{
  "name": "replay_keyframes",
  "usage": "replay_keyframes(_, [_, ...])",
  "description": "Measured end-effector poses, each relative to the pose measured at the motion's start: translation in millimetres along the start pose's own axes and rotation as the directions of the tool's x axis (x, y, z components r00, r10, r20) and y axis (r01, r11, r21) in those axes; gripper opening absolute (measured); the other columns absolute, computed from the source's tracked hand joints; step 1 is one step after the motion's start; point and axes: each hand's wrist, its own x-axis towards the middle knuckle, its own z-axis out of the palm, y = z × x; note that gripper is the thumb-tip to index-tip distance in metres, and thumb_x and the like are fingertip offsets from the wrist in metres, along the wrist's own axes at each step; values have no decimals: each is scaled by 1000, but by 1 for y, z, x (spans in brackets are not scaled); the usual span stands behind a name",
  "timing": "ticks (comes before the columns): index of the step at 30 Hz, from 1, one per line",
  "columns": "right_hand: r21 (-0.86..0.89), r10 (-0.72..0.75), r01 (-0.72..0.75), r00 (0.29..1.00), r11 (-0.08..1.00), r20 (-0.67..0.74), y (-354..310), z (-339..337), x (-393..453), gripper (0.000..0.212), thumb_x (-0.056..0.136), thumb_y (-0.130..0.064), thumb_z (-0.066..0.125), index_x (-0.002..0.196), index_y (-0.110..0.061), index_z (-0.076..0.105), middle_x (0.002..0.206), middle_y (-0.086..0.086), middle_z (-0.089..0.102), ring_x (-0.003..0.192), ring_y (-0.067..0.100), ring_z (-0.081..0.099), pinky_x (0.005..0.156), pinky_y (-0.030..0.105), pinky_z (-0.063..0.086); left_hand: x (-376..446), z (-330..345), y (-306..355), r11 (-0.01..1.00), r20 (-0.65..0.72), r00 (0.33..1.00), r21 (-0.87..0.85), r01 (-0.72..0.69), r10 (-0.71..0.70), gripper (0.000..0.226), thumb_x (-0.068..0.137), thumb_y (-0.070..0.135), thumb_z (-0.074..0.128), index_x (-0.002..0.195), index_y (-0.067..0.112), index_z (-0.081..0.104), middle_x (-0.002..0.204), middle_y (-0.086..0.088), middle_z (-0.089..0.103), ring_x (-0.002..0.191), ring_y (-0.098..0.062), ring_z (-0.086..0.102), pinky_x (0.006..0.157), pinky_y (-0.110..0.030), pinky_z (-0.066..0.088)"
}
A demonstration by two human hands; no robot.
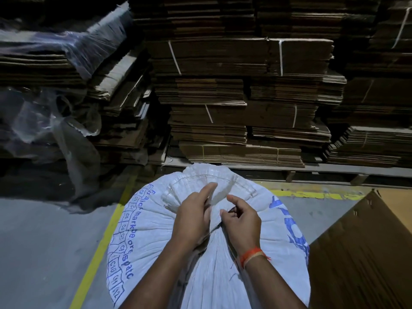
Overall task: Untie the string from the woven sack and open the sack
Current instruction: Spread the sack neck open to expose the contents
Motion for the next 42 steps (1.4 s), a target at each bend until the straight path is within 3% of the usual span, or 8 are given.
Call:
replay_keyframes(9, [-45,-6,12,990,999,143,2,-22,-38,35,89,-7,76,122,-15,74,58,-5,51,50,0,49,56,8,45,-49,-13,-17,995,-124,992,-100,-5,-8,28,93,14,74,117,28,79,92,7,73,86,-11,69,77,-21,51])
replay_keyframes(13, [-33,-41,48,983,998,180,0,-34,-66,26,86,-15,81,107,-31,78,63,-1,64,54,1,54,64,19,51,-81,-25,-7,989,-187,979,-141,52,-78,14,90,18,78,99,29,79,83,18,72,79,-3,68,73,-24,56])
replay_keyframes(22, [-13,-19,21,992,1000,124,19,-52,-149,36,75,4,79,77,-32,80,87,-8,79,73,-1,71,65,8,53,-176,-29,8,927,-165,929,-237,290,-333,12,86,21,79,81,29,71,68,15,74,67,-1,71,67,-26,56])
replay_keyframes(26, [-75,-20,32,989,997,146,29,-56,-173,42,73,7,77,74,-35,78,83,-9,78,78,-5,70,64,4,49,-200,-32,5,907,-100,914,-208,366,-392,13,82,16,83,88,26,76,71,15,76,73,0,72,69,-21,56])
replay_keyframes(30, [-132,-62,83,986,988,157,30,-55,-176,39,74,10,74,83,-26,83,83,-10,75,82,-10,68,66,0,46,-204,-42,3,836,9,912,-396,380,-410,18,77,21,74,90,33,74,80,8,78,80,-14,77,77,-47,66])
replay_keyframes(35, [-173,-110,138,980,975,163,28,-53,-171,33,76,10,72,88,-17,85,86,-6,75,89,-9,67,68,0,46,-201,-64,10,664,-116,798,-632,400,-591,9,97,24,70,100,30,63,89,-7,79,80,-23,80,76,-47,66])
replay_keyframes(38, [-193,-121,151,980,970,157,32,-52,-170,34,75,11,72,89,-17,85,85,-8,74,89,-7,67,68,1,46,-188,-86,21,693,-179,794,-621,367,-581,16,102,44,60,117,44,55,98,-3,76,90,-20,79,83,-46,65])
replay_keyframes(42, [-216,-129,163,978,963,162,37,-52,-171,33,74,11,72,88,-16,85,82,-6,73,86,-7,66,66,-1,45,-147,-109,31,758,-58,857,-500,419,-512,44,96,66,54,138,55,46,94,6,72,86,-23,78,90,-47,62])
